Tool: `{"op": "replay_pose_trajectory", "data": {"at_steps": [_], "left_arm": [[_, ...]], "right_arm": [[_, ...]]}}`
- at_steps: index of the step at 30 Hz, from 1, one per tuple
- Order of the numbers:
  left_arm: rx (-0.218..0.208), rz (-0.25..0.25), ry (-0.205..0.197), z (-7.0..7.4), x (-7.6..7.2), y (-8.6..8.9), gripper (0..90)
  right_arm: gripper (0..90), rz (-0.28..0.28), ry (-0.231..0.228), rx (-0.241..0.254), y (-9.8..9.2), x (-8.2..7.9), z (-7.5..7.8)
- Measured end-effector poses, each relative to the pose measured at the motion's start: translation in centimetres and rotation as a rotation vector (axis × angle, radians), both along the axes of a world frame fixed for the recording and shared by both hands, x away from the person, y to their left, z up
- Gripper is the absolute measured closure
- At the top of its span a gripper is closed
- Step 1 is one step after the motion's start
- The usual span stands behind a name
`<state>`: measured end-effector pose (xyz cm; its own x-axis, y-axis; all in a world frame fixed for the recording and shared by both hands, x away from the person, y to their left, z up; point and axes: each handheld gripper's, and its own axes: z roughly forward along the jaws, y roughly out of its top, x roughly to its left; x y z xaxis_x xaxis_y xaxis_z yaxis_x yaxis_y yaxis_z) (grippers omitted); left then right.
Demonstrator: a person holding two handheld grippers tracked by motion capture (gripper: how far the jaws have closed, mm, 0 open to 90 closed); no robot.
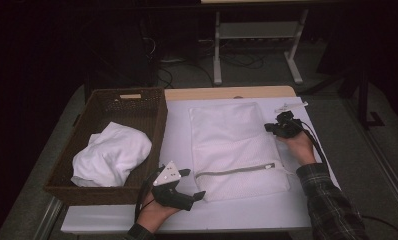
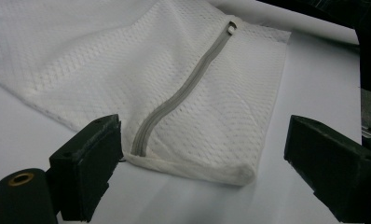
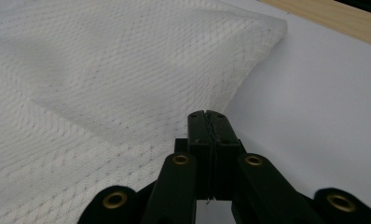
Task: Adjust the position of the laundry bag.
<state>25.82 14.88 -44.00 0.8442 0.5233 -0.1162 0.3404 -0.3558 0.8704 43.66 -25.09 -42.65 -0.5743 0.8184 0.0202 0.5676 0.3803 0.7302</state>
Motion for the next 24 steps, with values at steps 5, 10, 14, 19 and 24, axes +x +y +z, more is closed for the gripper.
{"op": "replay_pose_trajectory", "data": {"at_steps": [5,10,14,19,24], "left_arm": [[0.001,0.001,0.000,0.0,0.0,0.0,10.5],[0.003,0.000,0.000,0.0,0.0,0.0,10.5],[0.003,0.001,0.001,0.0,0.0,0.0,10.5],[0.004,0.003,0.001,0.0,0.0,0.0,10.5],[0.005,0.004,0.002,-0.1,0.0,0.0,10.5]], "right_arm": [[88.5,-0.018,0.004,-0.006,-0.6,0.1,-0.1],[88.4,-0.023,0.006,-0.009,-0.9,0.1,-0.1],[88.4,-0.039,0.012,-0.014,-1.5,-0.1,-0.3],[88.4,-0.046,0.011,-0.013,-1.9,-0.2,-0.5],[88.4,-0.061,0.017,-0.012,-2.4,-0.4,-0.6]]}}
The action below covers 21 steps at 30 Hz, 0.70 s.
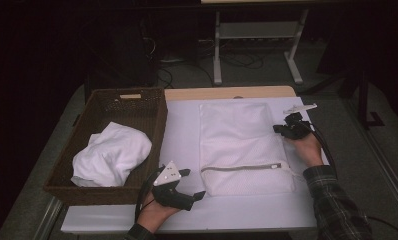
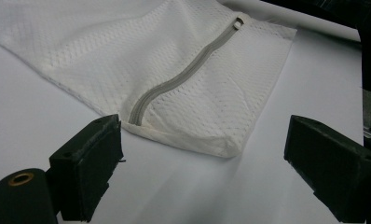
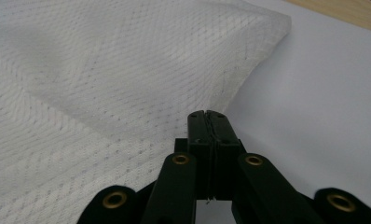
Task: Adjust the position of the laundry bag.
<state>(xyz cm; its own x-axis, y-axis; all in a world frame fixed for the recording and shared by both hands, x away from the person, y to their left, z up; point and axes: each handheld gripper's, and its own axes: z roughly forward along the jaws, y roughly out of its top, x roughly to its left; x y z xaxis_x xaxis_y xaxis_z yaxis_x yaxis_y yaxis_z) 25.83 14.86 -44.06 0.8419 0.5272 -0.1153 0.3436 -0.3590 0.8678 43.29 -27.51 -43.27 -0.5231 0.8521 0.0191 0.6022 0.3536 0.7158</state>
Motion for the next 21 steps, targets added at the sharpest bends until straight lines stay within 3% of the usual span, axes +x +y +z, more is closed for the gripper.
{"op": "replay_pose_trajectory", "data": {"at_steps": [11,13,16,17,18,19,20,21], "left_arm": [[0.000,0.000,0.003,-0.03,-0.02,-0.03,10.5],[0.000,0.000,0.004,-0.03,-0.02,-0.03,10.5],[0.000,0.000,0.004,-0.03,-0.02,-0.03,10.5],[0.001,-0.001,0.005,-0.04,-0.01,-0.03,10.5],[0.001,-0.001,0.005,-0.05,-0.01,-0.04,10.5],[0.001,-0.001,0.005,-0.05,-0.01,-0.04,10.5],[0.001,-0.001,0.005,-0.06,-0.01,-0.05,10.5],[0.000,-0.002,0.005,-0.06,-0.01,-0.06,10.5]], "right_arm": [[87.4,-0.013,0.011,-0.006,-0.53,-0.05,-0.43],[76.6,-0.015,0.005,0.002,-0.50,-0.04,-0.35],[72.6,-0.014,0.003,0.011,-0.50,-0.05,-0.30],[62.0,-0.010,0.000,0.035,-0.48,-0.12,-0.11],[56.5,-0.013,-0.003,0.040,-0.49,-0.14,-0.08],[56.5,-0.013,-0.003,0.040,-0.49,-0.14,-0.08],[47.2,-0.022,-0.001,0.051,-0.41,-0.21,-0.03],[43.9,-0.021,-0.002,0.053,-0.43,-0.23,0.01]]}}
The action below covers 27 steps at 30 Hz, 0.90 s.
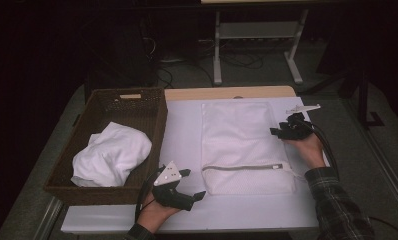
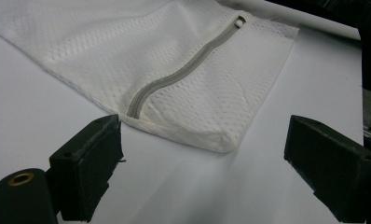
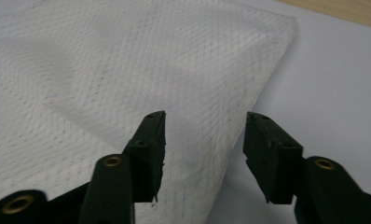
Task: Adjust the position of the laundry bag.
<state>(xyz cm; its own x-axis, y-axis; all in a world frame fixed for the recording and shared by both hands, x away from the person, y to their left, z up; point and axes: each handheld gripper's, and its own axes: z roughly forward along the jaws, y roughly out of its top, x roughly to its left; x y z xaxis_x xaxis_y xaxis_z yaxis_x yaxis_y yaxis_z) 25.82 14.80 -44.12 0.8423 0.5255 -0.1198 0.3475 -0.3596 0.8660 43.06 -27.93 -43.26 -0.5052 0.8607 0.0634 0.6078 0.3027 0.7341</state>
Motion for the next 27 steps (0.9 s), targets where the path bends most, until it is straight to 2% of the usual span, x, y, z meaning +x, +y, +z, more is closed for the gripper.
{"op": "replay_pose_trajectory", "data": {"at_steps": [2,5,6,8,11,15,16,27], "left_arm": [[0.000,0.000,0.000,0.0,0.0,0.0,10.5],[0.000,-0.002,0.002,0.0,0.1,0.0,10.5],[0.000,-0.002,0.002,0.0,0.1,0.0,10.5],[-0.002,-0.004,0.003,0.0,0.1,0.0,10.5],[0.001,-0.008,0.006,0.0,0.1,0.0,10.5],[0.000,-0.007,0.006,0.0,0.1,0.0,10.5],[0.000,-0.006,0.008,-0.1,0.1,0.0,10.5],[0.003,-0.008,0.012,-0.2,0.2,0.0,10.5]], "right_arm": [[43.9,-0.001,0.000,0.008,0.0,0.0,0.0],[28.9,0.003,0.003,0.022,0.2,-0.2,0.2],[28.9,0.003,0.003,0.022,0.2,-0.2,0.2],[21.4,0.002,0.005,0.019,0.3,-0.4,0.3],[16.7,0.002,0.012,0.021,0.4,-0.7,0.5],[15.5,0.001,0.012,0.019,0.4,-0.8,0.6],[14.3,0.001,0.001,0.007,0.3,-1.4,1.1],[14.6,-0.007,-0.036,0.053,-0.5,-3.6,1.5]]}}
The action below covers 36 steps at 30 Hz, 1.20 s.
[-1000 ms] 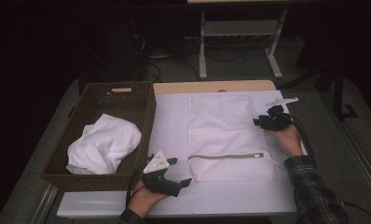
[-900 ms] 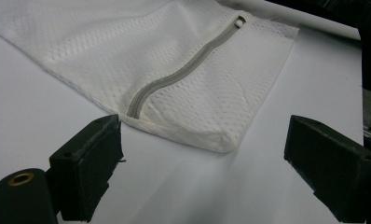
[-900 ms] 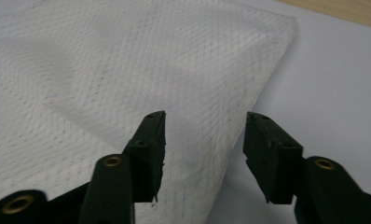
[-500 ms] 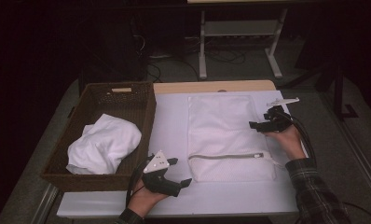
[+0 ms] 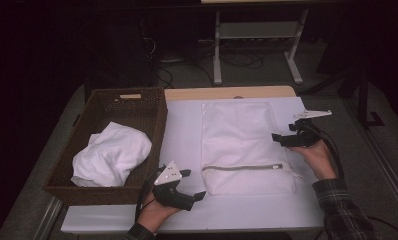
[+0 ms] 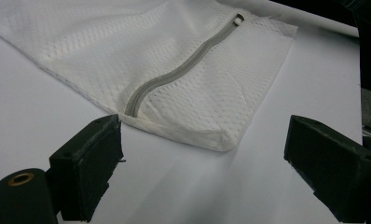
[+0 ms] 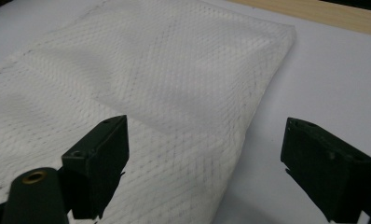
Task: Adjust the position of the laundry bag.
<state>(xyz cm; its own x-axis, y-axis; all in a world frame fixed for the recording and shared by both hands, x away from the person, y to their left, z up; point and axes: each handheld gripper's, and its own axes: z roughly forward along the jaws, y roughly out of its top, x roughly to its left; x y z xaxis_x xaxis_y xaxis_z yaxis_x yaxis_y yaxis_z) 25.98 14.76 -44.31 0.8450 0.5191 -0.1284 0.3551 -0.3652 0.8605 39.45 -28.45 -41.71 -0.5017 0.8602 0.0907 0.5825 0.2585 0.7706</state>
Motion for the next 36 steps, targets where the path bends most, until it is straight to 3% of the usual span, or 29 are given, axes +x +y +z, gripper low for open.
{"op": "replay_pose_trajectory", "data": {"at_steps": [29,36], "left_arm": [[0.011,0.001,-0.004,0.1,-0.1,0.0,10.5],[0.008,-0.002,-0.003,0.1,-0.1,0.1,10.5]], "right_arm": [[14.8,0.023,-0.001,-0.002,0.1,-3.0,-0.2],[15.1,0.026,-0.005,-0.001,-0.3,-4.4,-0.5]]}}
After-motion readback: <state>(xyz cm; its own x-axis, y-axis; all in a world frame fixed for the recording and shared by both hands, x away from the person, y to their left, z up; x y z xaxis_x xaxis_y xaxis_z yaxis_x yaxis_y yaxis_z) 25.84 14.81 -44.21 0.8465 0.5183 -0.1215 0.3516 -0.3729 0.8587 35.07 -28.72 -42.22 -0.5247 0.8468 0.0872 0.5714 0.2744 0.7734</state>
